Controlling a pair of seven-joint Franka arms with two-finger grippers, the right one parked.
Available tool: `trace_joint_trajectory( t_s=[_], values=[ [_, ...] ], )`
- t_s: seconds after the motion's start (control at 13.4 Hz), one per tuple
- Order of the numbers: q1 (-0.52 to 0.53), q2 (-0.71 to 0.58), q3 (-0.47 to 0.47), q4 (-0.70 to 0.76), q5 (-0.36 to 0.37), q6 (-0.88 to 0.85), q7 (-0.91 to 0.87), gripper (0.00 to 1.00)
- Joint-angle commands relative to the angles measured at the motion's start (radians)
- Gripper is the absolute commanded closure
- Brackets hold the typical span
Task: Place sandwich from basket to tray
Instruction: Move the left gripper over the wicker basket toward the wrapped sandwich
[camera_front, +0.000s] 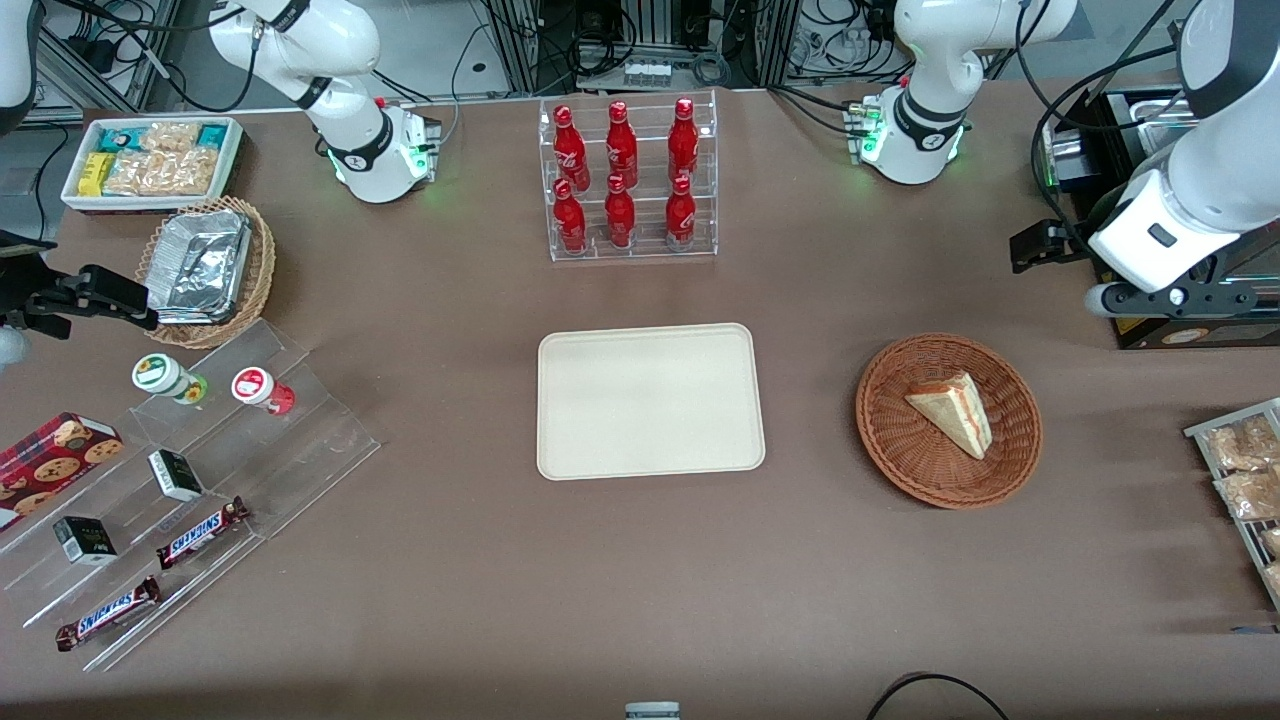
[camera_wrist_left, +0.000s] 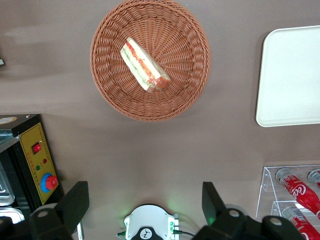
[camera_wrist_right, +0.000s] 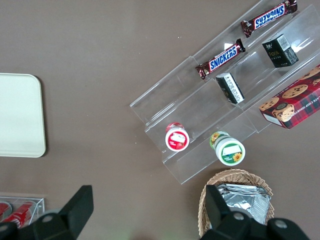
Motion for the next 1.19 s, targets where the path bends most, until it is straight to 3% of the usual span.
trace_joint_trajectory(
  t_s=[0.0,1.12],
  values=[
    [0.008,-0.006,-0.003,0.009,0.01,-0.008,0.016,0.0],
    [0.008,0.003,0.0,-0.327,0.02,0.476,-0.081,0.0]
  ],
)
